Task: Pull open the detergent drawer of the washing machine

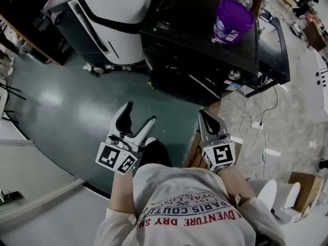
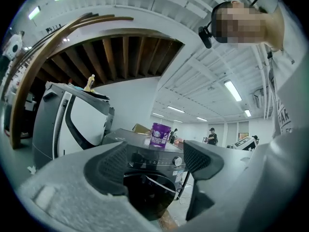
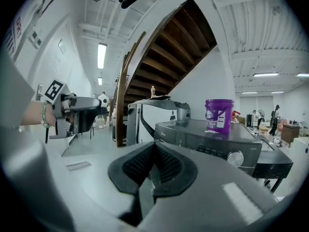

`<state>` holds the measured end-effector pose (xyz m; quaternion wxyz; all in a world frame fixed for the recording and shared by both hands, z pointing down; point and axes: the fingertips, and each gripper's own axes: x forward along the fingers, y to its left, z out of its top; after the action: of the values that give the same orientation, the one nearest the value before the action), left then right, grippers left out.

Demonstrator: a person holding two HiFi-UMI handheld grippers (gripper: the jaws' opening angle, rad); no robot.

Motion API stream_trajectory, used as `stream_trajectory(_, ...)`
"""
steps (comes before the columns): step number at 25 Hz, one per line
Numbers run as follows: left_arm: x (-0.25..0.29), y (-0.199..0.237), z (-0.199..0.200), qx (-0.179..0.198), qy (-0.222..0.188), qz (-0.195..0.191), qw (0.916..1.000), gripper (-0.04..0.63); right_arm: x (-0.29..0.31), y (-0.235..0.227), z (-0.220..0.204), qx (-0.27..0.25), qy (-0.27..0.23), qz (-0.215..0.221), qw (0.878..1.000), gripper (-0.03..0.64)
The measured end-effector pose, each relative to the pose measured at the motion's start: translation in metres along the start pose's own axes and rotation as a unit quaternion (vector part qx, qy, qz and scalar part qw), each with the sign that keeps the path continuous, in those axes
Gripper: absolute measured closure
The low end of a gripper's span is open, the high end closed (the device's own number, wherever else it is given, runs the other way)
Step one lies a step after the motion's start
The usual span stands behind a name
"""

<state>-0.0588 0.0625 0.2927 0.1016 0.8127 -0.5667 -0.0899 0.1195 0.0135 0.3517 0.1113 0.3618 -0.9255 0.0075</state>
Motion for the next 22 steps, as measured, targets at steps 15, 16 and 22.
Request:
stream_trajectory(15,0.081,0.121,0.018,-0.093,0.111,-0.123,0.9819,0.241,0.128,-0.004,0.055,0.059,0.029,-0.137,0.988,0.615)
stream_trajectory(16,0.086,0.121,0.015,-0.092,0.115,-0.128,0.9807,0.241,0.131,-0.008,0.056,0.059,0.028,-0.143,0.987,0.615)
stream_trajectory(22,0.120,0.131,-0.020,-0.089,0.144,-0.132,0.9766,0.241,0.159,-0.025,0.055,0.049,0.021,-0.149,0.987,0.615)
